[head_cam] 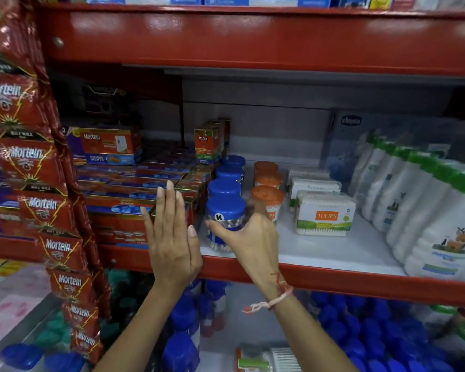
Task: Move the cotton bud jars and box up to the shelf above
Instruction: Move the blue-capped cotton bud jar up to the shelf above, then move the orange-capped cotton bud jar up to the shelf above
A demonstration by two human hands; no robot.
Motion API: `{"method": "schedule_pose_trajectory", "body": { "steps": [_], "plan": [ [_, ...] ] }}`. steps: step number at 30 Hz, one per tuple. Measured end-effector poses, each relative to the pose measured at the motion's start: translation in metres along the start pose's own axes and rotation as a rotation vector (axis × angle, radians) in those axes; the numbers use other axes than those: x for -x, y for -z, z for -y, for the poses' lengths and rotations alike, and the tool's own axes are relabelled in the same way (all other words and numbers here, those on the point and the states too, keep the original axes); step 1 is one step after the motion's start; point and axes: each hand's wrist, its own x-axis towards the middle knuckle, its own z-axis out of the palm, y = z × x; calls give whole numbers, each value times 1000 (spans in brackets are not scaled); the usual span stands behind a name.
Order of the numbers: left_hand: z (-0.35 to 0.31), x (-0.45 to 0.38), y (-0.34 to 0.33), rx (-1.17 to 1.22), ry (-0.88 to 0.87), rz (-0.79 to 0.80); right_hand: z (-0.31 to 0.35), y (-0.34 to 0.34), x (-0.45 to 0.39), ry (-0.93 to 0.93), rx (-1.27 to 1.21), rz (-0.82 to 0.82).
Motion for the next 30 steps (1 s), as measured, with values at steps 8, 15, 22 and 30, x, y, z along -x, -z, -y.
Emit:
{"method": "schedule_pose_trajectory", "body": {
  "steps": [8,15,22,30],
  "plan": [
    [1,1,-1,18,-9,2,-2,21,20,178,156,-133],
    [0,-1,-2,12,-17,-3,-25,35,51,722,13,-264],
    [0,-1,-2,22,-25,-33,-78,17,93,981,180,-5],
    [0,0,-2,25,-27,-36,-173,-14,114,234,420,1011]
  ]
}}
